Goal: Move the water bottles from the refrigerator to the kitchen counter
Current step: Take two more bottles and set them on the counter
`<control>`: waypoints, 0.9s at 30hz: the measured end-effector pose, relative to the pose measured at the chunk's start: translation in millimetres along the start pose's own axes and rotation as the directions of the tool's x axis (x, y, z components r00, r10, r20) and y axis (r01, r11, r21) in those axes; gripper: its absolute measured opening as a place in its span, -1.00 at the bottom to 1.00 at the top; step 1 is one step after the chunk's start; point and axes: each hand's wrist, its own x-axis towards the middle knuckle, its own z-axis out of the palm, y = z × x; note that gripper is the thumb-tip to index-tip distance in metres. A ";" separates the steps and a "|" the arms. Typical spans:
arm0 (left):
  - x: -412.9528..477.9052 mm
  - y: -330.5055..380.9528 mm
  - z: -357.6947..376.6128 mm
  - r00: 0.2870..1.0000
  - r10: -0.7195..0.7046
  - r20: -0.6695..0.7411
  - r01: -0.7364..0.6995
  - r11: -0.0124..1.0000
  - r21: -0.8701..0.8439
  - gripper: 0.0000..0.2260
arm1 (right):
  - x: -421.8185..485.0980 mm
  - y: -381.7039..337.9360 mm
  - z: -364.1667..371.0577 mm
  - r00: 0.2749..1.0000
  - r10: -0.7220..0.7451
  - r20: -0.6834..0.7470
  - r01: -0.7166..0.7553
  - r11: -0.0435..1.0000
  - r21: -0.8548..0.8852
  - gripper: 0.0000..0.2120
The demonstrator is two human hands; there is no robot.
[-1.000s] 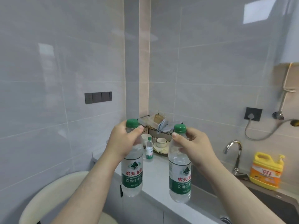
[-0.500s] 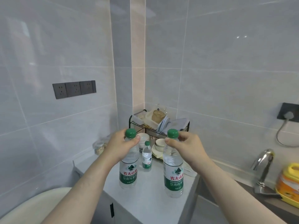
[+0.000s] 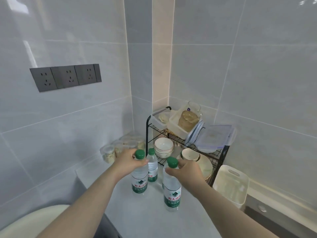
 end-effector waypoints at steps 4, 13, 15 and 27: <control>40.4 -38.4 8.4 0.994 0.001 0.110 -0.007 0.999 0.051 -0.86 | 28.7 26.2 37.6 0.992 0.122 -0.027 -0.121 0.993 0.016 -0.75; 89.8 -95.9 22.1 0.981 -0.023 0.193 0.010 0.998 0.069 -0.82 | 43.7 65.7 81.3 0.972 0.178 -0.154 -0.182 0.983 -0.015 -0.85; 93.8 -103.5 28.3 0.976 -0.045 0.213 0.030 0.997 0.072 -0.80 | 43.8 69.7 88.4 0.965 0.202 -0.166 -0.202 0.979 0.013 -0.87; 98.9 -114.8 46.2 0.953 -0.144 0.265 0.135 0.990 0.052 -0.71 | 46.4 71.3 95.2 0.988 0.123 -0.093 -0.141 0.968 -0.209 -0.76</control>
